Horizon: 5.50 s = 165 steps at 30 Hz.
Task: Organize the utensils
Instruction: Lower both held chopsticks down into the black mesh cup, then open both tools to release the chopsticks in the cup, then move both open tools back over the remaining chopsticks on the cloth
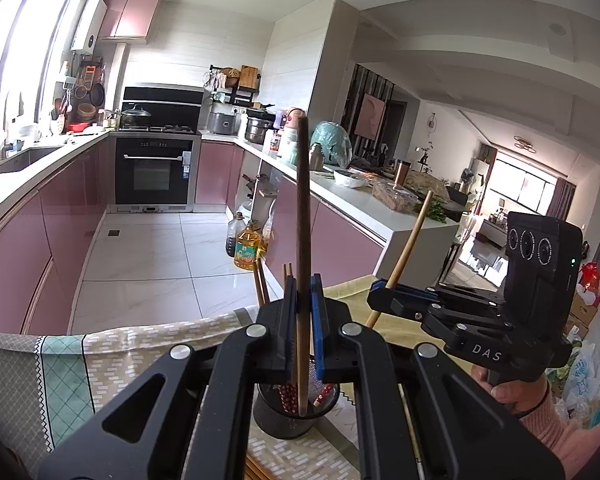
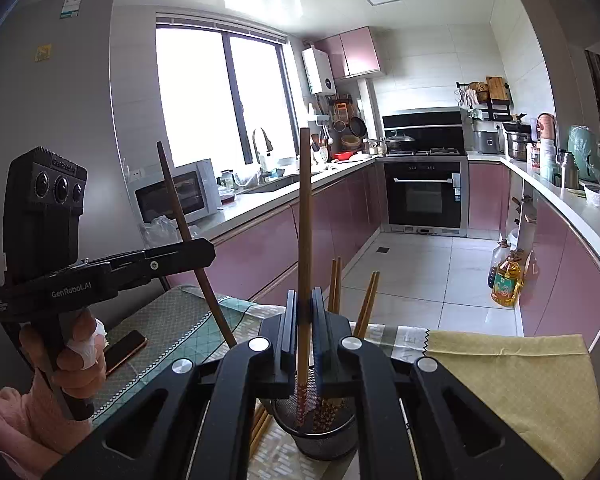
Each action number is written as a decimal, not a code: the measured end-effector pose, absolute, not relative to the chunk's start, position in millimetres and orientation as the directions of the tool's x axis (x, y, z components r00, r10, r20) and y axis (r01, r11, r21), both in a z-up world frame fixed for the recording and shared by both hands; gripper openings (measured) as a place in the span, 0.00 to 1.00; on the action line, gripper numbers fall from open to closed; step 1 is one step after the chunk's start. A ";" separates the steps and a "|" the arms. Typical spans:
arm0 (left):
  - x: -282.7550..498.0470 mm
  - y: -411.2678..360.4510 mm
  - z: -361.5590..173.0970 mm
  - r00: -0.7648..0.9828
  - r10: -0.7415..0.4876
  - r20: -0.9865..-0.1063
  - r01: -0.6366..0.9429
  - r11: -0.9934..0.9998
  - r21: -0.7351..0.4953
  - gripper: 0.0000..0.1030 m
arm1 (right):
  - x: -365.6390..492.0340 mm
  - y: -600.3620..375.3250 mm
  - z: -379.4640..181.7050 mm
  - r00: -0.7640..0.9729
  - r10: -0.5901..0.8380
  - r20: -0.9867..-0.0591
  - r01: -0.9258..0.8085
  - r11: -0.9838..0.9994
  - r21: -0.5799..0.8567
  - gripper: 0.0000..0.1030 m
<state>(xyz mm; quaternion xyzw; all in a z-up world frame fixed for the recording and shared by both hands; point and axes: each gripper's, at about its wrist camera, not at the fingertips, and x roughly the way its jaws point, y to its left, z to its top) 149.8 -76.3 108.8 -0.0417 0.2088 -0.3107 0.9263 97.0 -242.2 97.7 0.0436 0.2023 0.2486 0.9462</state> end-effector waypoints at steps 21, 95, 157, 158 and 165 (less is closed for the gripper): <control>177.9 -101.8 87.8 0.688 -0.557 -0.465 0.541 0.821 -0.182 0.07 | 120.7 -233.8 75.6 0.766 0.463 -0.445 -0.422 0.885 0.194 0.06; 119.3 -25.0 -70.8 0.712 -0.157 -0.684 0.218 0.976 0.003 0.87 | 75.4 -165.3 -60.1 0.544 0.453 -0.706 -0.442 0.870 0.217 0.64; 140.9 -59.5 -105.3 0.580 -0.184 -0.794 0.308 0.951 0.005 0.56 | 82.0 -155.5 -73.2 0.537 0.369 -0.759 -0.423 0.896 0.137 0.48; 141.5 -59.4 -106.0 0.579 -0.186 -0.794 0.305 0.952 0.000 0.56 | 82.2 -154.3 -73.2 0.536 0.370 -0.759 -0.424 0.895 0.137 0.48; 139.0 -58.2 -98.4 0.588 -0.224 -0.777 0.314 0.949 -0.037 0.58 | 83.1 -155.0 -73.1 0.533 0.379 -0.756 -0.423 0.893 0.150 0.48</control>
